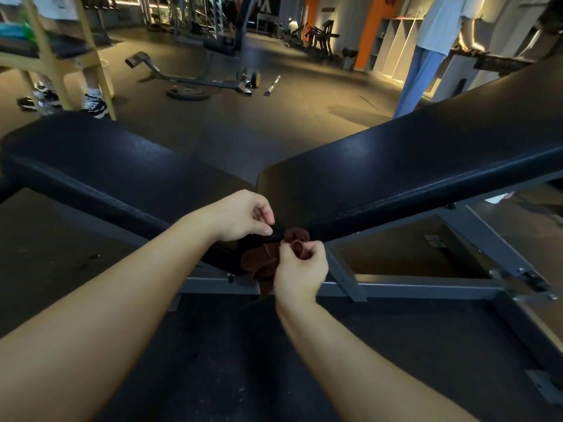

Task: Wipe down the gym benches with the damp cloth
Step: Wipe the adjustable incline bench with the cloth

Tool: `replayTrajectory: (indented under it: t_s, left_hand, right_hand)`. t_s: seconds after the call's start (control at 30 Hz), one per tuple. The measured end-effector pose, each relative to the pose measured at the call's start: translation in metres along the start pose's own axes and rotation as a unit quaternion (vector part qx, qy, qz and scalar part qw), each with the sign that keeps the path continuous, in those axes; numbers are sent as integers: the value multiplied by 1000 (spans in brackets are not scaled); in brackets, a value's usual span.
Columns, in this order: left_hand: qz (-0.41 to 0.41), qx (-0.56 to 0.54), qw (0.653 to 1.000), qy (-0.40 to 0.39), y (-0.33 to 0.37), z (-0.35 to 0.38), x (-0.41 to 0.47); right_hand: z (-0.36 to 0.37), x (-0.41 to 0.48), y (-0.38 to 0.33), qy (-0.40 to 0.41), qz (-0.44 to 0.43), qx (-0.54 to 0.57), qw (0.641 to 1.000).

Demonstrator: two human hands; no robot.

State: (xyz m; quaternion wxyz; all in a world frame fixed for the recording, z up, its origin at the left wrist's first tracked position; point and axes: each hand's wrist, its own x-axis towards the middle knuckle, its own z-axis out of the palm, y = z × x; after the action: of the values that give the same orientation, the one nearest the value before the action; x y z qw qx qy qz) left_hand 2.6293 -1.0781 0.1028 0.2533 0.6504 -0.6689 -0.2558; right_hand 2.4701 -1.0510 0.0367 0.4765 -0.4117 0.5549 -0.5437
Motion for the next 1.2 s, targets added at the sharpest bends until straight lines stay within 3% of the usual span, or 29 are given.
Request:
replayTrajectory:
  t_s: [0.2,0.3,0.4,0.5,0.6,0.83,0.97,1.1,1.2]
  left_hand:
    - [-7,-28,999,18,3,1,1]
    - [-1,-37,999,29,16,5,7]
    - [11,-33,999,28,32,10,10]
    - [15,-28,999,28,42,14,12]
    - [23,-4,999,29,46,17,13]
    - [24,61,997,29,44,13,10]
    - [14,61,997,35,46,14,7]
    - [24,55,998,37,50,18,9]
    - [33,55,997,47,57,22,12]
  right_hand:
    - [-32,9,-27,-44,16,-3,999]
    - [-58,26,-57,-21,-121,-74,990]
    - [-96,47,-104,32,-286,-155,945]
    - [-121,74,-127,69,-387,-269,879]
    - [-108,87,-113,58,-408,-414,811]
    - [-47,60,-91,-82,-422,-535,727]
    - [-59,61,-104,-76,-415,-523,741]
    - [-93,93,-128,64,-411,-468,780]
    - [-115,106,-135,99,-400,-421,808]
